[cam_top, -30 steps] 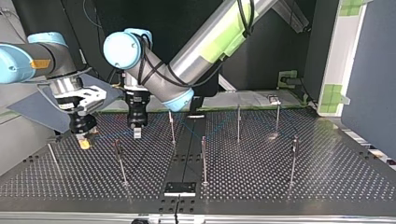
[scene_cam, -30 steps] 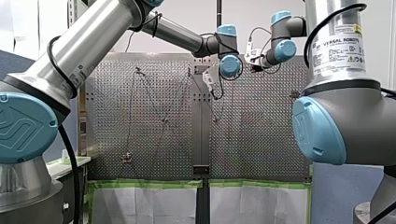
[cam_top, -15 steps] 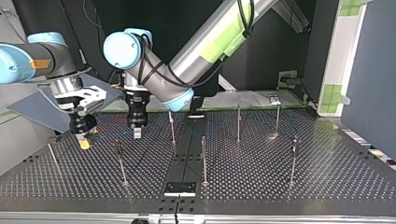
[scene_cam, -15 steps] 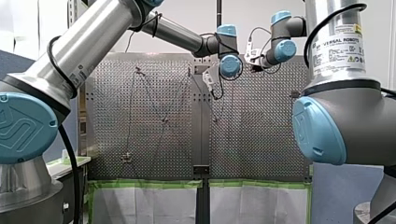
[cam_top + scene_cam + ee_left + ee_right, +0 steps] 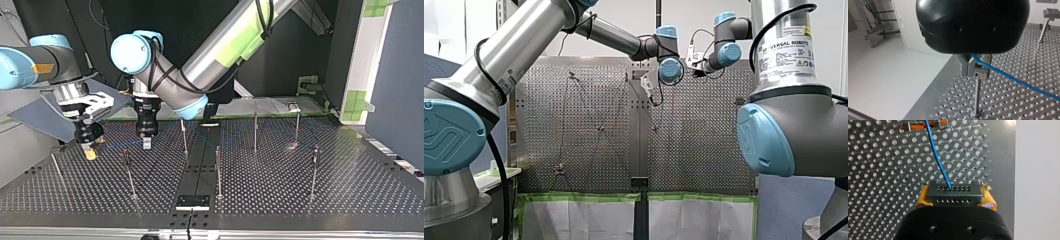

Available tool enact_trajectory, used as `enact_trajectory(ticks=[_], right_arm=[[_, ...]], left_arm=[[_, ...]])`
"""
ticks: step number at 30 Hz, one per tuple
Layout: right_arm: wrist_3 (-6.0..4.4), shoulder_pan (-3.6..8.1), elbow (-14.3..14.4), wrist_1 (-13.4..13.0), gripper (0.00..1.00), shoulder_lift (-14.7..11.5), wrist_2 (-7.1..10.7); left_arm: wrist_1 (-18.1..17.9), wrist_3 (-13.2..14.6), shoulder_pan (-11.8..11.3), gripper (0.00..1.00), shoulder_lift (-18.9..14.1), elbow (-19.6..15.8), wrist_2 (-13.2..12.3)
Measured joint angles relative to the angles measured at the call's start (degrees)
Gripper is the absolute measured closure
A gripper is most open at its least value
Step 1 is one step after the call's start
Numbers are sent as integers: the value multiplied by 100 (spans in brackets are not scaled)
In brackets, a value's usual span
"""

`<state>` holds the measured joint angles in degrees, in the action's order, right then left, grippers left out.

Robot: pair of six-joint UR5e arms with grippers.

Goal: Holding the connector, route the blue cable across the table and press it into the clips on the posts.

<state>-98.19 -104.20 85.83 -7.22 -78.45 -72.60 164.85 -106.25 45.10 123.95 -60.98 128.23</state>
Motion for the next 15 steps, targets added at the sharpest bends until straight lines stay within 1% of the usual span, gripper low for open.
enact_trajectory(ticks=[15], right_arm=[[0,0,0,0,100,0,0]], left_arm=[[2,4,-29,100,-92,2,-53]])
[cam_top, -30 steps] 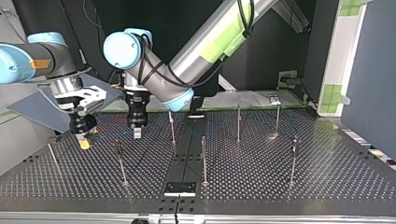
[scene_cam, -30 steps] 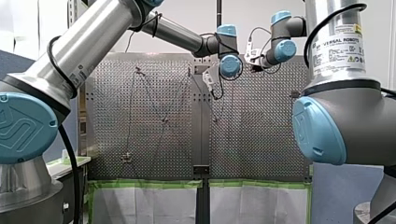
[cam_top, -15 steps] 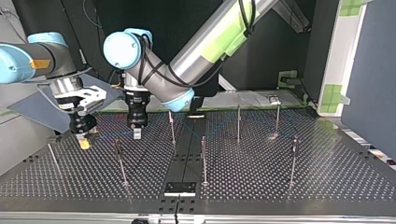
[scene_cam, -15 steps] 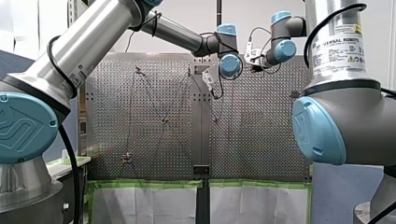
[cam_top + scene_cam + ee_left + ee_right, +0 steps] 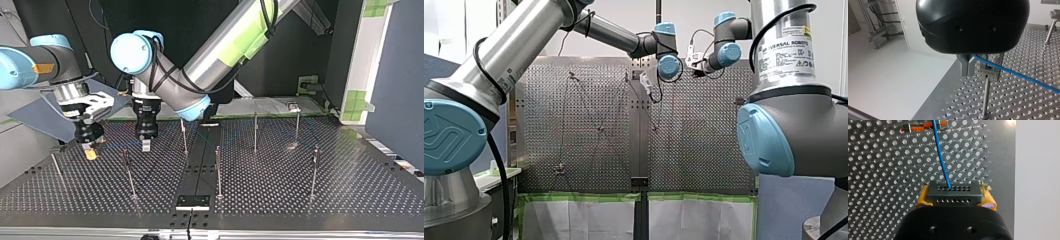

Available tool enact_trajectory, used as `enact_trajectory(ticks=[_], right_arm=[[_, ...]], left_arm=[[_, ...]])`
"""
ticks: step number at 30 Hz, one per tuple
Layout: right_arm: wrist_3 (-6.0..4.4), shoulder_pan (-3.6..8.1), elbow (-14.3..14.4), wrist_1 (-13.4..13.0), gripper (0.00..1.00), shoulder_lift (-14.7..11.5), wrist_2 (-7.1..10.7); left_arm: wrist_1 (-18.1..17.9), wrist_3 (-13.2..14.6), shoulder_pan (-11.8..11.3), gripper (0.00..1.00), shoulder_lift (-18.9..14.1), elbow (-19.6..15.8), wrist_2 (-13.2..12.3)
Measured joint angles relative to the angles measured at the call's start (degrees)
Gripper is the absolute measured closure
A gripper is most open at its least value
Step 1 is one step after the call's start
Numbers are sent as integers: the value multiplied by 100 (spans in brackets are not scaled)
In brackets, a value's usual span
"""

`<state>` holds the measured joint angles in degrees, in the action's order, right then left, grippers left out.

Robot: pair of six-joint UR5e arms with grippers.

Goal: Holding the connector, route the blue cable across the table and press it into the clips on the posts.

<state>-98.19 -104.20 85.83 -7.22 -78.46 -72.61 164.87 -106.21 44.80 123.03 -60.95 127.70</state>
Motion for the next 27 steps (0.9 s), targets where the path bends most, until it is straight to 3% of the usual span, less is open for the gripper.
enact_trajectory(ticks=[12,15,27], right_arm=[[0,-4,0,0,100,0,1],[0,3,-1,-1,100,1,-6],[0,1,0,0,100,0,0]], left_arm=[[27,6,-121,100,-40,-3,-265],[14,1,-60,100,24,9,-128],[16,0,-57,100,26,2,-127]])
